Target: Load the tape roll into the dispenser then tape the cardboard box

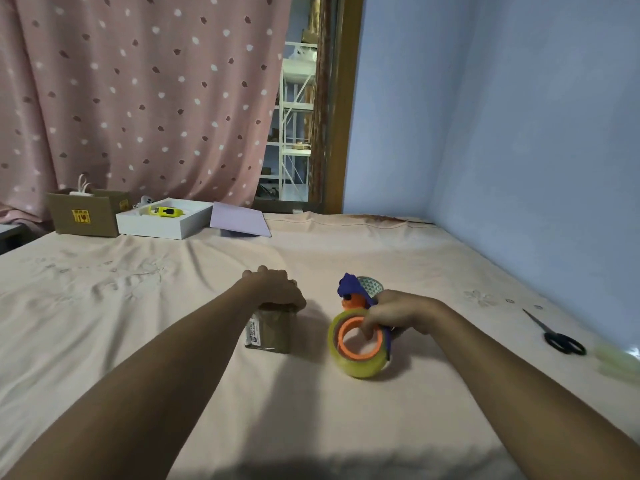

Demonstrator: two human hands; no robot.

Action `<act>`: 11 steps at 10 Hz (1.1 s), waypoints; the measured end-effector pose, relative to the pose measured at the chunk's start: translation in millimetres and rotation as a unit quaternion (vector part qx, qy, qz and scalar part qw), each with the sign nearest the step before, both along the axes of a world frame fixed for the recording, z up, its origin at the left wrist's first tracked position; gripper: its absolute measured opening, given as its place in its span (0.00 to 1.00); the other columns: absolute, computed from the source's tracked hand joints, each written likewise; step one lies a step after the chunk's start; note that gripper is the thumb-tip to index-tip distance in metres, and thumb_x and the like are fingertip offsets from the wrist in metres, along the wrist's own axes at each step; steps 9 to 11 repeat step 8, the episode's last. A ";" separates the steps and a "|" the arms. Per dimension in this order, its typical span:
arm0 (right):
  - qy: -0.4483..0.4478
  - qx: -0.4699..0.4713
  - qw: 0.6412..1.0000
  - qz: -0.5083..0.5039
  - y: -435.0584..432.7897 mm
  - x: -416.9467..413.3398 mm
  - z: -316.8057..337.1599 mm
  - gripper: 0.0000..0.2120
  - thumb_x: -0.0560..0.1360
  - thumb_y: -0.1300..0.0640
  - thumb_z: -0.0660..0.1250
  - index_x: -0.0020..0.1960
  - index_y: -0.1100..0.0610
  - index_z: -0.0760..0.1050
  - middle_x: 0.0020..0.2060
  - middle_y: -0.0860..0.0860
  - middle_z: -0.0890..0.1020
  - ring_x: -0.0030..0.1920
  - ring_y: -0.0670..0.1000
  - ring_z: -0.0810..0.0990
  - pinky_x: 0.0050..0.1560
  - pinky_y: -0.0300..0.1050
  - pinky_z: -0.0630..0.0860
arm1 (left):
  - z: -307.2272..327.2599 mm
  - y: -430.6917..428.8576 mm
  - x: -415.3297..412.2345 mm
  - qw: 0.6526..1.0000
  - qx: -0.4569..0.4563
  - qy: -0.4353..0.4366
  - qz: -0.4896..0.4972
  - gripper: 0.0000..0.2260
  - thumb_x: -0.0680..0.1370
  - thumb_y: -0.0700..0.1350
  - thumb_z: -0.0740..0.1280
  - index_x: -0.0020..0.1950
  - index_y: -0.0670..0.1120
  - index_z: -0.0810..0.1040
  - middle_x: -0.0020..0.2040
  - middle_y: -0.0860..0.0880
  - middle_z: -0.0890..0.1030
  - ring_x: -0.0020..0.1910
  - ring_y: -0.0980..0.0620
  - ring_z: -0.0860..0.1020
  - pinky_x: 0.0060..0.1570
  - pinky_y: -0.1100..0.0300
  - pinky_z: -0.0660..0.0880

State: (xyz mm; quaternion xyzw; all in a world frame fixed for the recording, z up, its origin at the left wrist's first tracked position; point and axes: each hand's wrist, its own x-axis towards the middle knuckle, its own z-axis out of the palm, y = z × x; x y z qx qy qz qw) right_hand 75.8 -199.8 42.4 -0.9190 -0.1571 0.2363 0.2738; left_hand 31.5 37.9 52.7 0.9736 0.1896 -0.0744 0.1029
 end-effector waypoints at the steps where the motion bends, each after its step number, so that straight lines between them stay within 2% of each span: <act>1: -0.032 0.025 0.999 0.013 -8.1 -10.8 -9.6 0.16 0.63 0.56 0.72 0.51 0.53 0.80 0.42 0.51 0.82 0.41 0.52 0.82 0.35 0.43 0.80 | -6.9 -4.4 4.2 1.000 -0.013 0.020 0.011 0.25 0.76 0.51 0.62 0.73 0.46 0.75 0.63 0.44 0.74 0.75 0.39 0.65 0.72 0.46 0.68; 2: -0.063 0.038 0.997 0.009 -10.7 -17.8 -21.7 0.18 0.61 0.56 0.72 0.52 0.49 0.80 0.44 0.53 0.86 0.42 0.55 0.85 0.35 0.50 0.84 | -14.3 -3.9 -4.1 0.999 0.004 -0.010 0.032 0.29 0.76 0.51 0.58 0.78 0.49 0.69 0.78 0.43 0.66 0.82 0.33 0.59 0.80 0.32 0.58; 3: -0.067 0.022 0.997 -0.019 -10.2 -24.5 -26.7 0.18 0.62 0.54 0.74 0.51 0.51 0.81 0.45 0.56 0.86 0.40 0.55 0.85 0.29 0.42 0.78 | -16.7 -5.7 -13.5 0.995 -0.014 -0.074 0.062 0.27 0.85 0.52 0.54 0.85 0.50 0.60 0.88 0.45 0.54 0.89 0.37 0.48 0.83 0.28 0.47; 4: -0.064 0.027 0.997 -0.039 -8.7 -25.4 -29.9 0.15 0.64 0.55 0.74 0.51 0.53 0.81 0.43 0.54 0.85 0.37 0.51 0.82 0.26 0.38 0.73 | -19.6 1.4 -17.3 0.990 -0.025 -0.114 0.073 0.26 0.84 0.49 0.59 0.83 0.48 0.64 0.89 0.46 0.54 0.90 0.42 0.46 0.83 0.27 0.46; 5: -0.054 0.032 0.996 -0.055 -5.8 -28.5 -32.6 0.12 0.65 0.57 0.72 0.48 0.54 0.82 0.41 0.53 0.85 0.35 0.52 0.82 0.27 0.38 0.74 | -21.0 9.7 -25.4 0.990 -0.023 -0.132 0.045 0.22 0.81 0.47 0.66 0.75 0.48 0.74 0.82 0.44 0.66 0.87 0.42 0.55 0.83 0.28 0.52; 6: -0.058 0.024 0.996 -0.069 -6.3 -25.2 -37.2 0.11 0.63 0.56 0.71 0.45 0.55 0.82 0.40 0.55 0.85 0.35 0.53 0.83 0.30 0.40 0.77 | -22.4 9.7 -28.9 0.992 -0.011 -0.125 0.025 0.18 0.80 0.49 0.68 0.70 0.48 0.78 0.74 0.44 0.73 0.81 0.42 0.65 0.82 0.29 0.57; 7: -0.033 -0.003 0.998 -0.049 -5.1 -24.6 -35.8 0.10 0.63 0.55 0.72 0.44 0.55 0.80 0.36 0.55 0.82 0.33 0.53 0.80 0.31 0.42 0.74 | -21.0 7.4 -27.9 0.994 0.014 -0.108 0.020 0.22 0.81 0.56 0.67 0.72 0.49 0.77 0.76 0.43 0.72 0.81 0.42 0.65 0.81 0.30 0.57; 8: -0.002 -0.029 0.999 -0.032 -7.5 -25.0 -16.6 0.12 0.66 0.51 0.75 0.45 0.54 0.77 0.34 0.52 0.76 0.29 0.49 0.73 0.29 0.39 0.70 | -22.6 3.7 -21.7 0.994 0.041 -0.099 0.003 0.25 0.83 0.61 0.62 0.75 0.48 0.74 0.79 0.42 0.71 0.85 0.42 0.62 0.83 0.32 0.53; 11: -0.002 -0.029 0.999 -0.032 -7.5 -25.0 -16.6 0.12 0.66 0.51 0.75 0.45 0.54 0.77 0.34 0.52 0.76 0.29 0.49 0.73 0.29 0.39 0.70 | -22.6 3.7 -21.7 0.994 0.041 -0.099 0.003 0.25 0.83 0.61 0.62 0.75 0.48 0.74 0.79 0.42 0.71 0.85 0.42 0.62 0.83 0.32 0.53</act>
